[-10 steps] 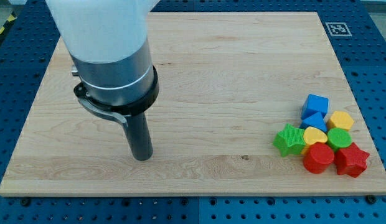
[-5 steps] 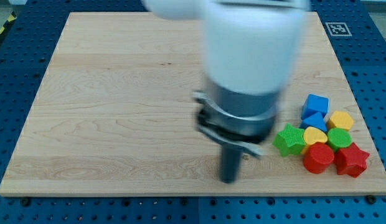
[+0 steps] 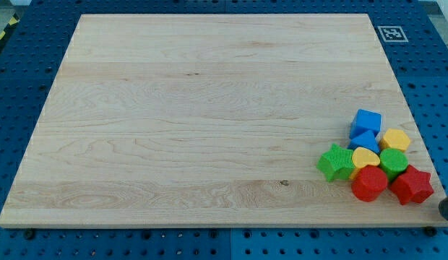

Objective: Push the green circle towards the left side

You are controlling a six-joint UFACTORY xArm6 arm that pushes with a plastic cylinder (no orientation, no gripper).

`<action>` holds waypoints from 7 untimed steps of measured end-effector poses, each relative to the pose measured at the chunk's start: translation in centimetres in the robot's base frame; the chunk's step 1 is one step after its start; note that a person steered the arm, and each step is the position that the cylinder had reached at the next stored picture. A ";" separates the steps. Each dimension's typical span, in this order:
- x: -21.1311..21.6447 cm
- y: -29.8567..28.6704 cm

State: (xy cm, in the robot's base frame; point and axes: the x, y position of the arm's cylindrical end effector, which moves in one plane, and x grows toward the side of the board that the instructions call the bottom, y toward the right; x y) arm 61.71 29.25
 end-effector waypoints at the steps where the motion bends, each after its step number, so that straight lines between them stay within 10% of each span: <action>1: -0.9 -0.3; 7: -8.3 -11.2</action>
State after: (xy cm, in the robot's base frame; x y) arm 53.40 18.06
